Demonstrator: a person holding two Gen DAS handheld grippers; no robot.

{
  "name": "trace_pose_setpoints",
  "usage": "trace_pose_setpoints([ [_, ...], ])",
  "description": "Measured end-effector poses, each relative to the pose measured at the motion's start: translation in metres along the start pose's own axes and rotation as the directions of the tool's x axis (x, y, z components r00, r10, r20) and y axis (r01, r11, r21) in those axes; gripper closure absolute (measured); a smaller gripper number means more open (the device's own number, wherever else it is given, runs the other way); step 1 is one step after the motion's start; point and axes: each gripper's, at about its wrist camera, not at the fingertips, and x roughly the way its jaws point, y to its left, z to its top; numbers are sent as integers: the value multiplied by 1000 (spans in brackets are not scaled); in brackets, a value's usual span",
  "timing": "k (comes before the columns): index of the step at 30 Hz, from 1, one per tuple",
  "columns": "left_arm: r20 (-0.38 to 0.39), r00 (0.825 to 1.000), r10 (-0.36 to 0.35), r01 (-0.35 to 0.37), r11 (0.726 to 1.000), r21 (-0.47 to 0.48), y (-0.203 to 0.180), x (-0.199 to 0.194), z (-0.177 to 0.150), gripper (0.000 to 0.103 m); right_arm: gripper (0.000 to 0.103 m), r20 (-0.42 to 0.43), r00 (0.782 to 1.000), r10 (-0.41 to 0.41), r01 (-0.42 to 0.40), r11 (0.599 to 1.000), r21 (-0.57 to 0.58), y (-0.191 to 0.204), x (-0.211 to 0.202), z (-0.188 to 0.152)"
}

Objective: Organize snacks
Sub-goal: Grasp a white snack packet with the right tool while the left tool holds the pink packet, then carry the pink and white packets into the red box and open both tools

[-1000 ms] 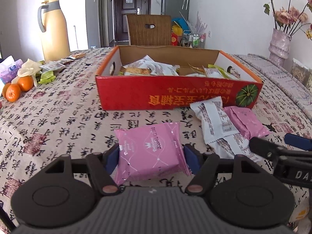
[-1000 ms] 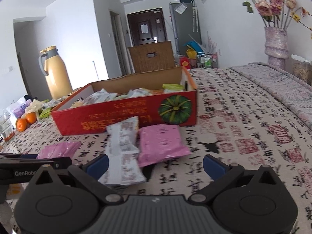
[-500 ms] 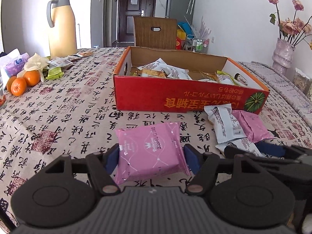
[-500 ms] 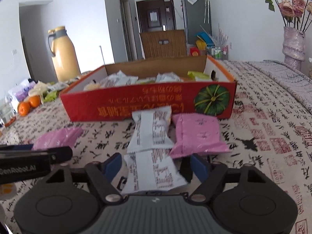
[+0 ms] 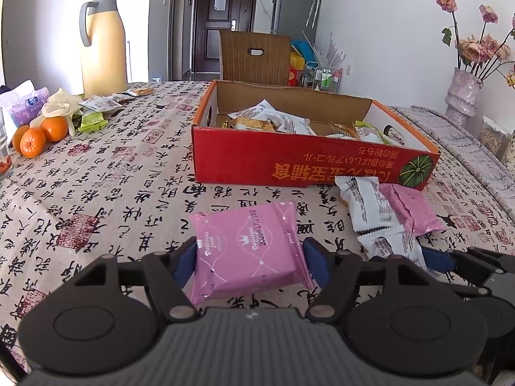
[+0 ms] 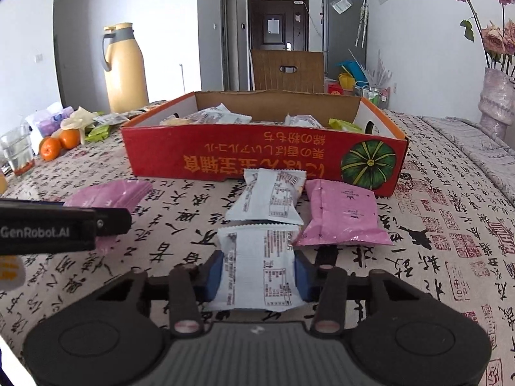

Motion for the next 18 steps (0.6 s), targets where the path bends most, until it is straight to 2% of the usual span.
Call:
trace_pose_setpoints([
  [9, 26, 1000, 4, -4, 1000, 8, -2, -9, 5, 32, 62, 37, 999, 27, -27, 1000, 3, 1, -15, 1],
  [18, 60, 998, 9, -10, 1000, 23, -10, -13, 22, 32, 62, 105, 994, 28, -29, 999, 14, -8, -29, 18],
])
